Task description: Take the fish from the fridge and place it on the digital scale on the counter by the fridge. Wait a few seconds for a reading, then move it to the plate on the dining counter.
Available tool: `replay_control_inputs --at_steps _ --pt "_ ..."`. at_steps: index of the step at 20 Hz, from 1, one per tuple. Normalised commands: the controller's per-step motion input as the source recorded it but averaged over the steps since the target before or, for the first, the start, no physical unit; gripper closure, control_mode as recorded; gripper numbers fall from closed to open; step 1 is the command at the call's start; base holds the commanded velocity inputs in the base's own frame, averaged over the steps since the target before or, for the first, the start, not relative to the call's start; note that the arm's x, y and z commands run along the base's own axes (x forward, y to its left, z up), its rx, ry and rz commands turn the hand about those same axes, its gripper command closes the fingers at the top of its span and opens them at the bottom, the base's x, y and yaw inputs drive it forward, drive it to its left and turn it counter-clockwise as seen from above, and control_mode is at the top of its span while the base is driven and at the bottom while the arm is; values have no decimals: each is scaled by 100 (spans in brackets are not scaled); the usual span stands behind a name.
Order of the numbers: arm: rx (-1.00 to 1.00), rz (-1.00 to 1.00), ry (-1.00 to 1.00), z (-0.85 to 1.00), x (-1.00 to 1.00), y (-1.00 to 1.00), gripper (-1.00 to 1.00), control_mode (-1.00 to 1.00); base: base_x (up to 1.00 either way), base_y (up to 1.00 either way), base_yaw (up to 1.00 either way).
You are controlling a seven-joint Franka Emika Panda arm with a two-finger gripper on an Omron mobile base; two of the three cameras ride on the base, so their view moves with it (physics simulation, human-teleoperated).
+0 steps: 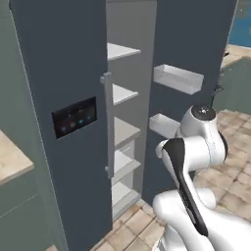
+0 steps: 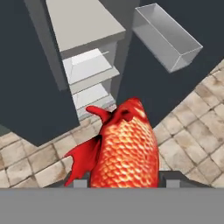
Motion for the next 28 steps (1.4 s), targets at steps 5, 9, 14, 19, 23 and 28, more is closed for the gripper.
replay_control_inputs --at_steps 5,9,14,19,23,28 --pt "0 0 0 0 0 0 100 100 -33 11 -83" --pt "0 0 0 0 0 0 100 100 -19 2 -84" --pt "0 0 0 0 0 0 100 100 -1 1 -82" --pt "0 0 0 0 0 0 100 100 3 0 -71" --pt "0 0 0 0 0 0 100 100 50 0 -42" --pt "0 0 0 0 0 0 100 100 98 0 -3"
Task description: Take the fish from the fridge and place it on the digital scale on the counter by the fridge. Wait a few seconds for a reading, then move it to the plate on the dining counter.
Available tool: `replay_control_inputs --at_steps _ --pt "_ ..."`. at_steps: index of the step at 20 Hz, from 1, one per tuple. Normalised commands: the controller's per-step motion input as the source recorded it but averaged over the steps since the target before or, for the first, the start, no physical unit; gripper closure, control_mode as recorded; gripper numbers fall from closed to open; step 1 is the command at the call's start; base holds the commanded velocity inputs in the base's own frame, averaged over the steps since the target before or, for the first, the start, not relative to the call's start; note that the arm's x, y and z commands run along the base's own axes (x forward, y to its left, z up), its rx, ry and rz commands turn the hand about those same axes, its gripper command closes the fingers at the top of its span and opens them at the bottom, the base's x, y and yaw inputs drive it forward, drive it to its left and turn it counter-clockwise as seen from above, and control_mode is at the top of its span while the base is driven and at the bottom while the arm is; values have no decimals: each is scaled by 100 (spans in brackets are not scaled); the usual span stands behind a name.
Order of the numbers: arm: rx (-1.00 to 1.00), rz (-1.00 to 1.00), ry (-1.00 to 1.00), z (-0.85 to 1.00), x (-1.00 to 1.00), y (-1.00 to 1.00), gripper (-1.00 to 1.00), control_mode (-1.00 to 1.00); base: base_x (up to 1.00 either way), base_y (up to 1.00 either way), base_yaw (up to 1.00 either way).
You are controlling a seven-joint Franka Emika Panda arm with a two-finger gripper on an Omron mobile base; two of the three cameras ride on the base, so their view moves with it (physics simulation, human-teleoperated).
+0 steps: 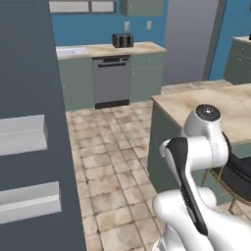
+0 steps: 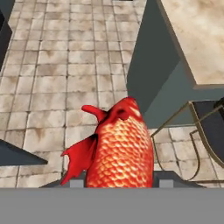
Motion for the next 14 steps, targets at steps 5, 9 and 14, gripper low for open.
replay_control_inputs --at_steps 5,9,14 --pt "0 0 0 0 0 0 100 100 97 -21 0" --pt "0 0 0 0 0 0 100 100 93 -31 8" --pt "0 0 0 0 0 0 100 100 98 -28 26"
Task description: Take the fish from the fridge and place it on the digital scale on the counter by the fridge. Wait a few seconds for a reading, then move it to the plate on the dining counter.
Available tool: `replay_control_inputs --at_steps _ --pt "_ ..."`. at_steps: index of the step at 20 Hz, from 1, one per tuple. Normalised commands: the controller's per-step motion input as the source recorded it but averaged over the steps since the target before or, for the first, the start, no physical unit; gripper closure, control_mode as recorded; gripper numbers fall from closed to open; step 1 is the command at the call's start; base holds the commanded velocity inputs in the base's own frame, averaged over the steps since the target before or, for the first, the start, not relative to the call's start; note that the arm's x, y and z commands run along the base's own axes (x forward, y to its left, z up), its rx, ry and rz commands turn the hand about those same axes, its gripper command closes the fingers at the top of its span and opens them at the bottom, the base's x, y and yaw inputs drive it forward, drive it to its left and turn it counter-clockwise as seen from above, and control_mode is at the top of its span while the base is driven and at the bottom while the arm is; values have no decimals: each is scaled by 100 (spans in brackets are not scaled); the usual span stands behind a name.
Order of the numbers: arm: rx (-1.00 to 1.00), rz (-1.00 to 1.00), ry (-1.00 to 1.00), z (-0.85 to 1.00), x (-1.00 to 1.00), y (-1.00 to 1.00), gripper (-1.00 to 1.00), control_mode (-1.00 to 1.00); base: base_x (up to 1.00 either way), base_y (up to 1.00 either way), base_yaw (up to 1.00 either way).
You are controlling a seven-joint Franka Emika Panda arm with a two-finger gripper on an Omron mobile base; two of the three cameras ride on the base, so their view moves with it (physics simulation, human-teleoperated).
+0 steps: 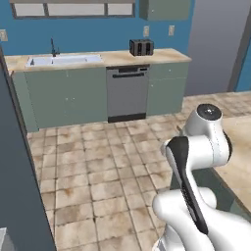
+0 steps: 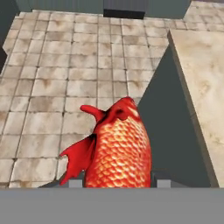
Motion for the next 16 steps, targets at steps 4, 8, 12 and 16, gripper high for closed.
replay_control_inputs --at_steps 4,8,12,16 --pt "0 0 0 0 0 0 100 100 97 -15 30" --pt "0 0 0 0 0 0 100 100 100 -5 27" --pt "0 0 0 0 0 0 100 100 96 0 35" --pt "0 0 0 0 0 0 100 100 62 8 57"
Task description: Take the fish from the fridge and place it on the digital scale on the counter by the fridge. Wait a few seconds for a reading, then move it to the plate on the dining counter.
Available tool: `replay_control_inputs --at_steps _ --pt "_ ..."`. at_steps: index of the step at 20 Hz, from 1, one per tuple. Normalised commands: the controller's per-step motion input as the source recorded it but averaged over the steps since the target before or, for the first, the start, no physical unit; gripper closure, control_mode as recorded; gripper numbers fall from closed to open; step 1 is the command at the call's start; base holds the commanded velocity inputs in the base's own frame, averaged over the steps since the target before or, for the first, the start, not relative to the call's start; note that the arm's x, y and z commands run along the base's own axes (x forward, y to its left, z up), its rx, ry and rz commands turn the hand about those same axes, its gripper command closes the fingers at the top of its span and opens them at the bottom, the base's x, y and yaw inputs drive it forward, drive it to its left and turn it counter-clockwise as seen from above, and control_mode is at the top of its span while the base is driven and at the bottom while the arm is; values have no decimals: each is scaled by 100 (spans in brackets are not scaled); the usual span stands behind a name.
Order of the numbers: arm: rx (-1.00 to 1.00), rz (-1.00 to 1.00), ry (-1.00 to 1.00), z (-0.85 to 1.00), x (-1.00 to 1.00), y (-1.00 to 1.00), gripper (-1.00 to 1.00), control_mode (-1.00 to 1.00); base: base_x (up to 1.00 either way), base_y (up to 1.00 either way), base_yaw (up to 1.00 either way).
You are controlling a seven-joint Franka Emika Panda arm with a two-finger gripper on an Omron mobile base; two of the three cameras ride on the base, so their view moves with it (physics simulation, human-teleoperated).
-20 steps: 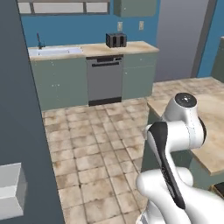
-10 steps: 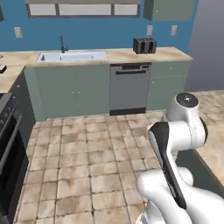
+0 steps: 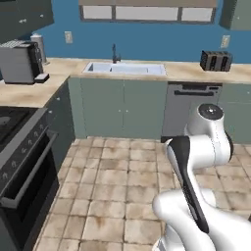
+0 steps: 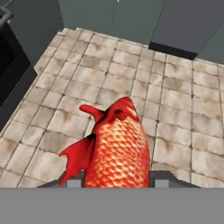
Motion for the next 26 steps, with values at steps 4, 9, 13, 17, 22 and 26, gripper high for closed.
replay_control_inputs --at_steps 4,9,13,17,22,26 --pt "0 0 0 0 0 0 100 100 33 36 72" --pt "0 0 0 0 0 0 100 100 39 46 70" --pt "0 0 0 0 0 0 100 100 84 56 46" --pt "0 0 0 0 0 0 100 100 96 56 32" --pt "0 0 0 0 0 0 100 100 84 50 31" --pt "0 0 0 0 0 0 100 100 2 41 50"
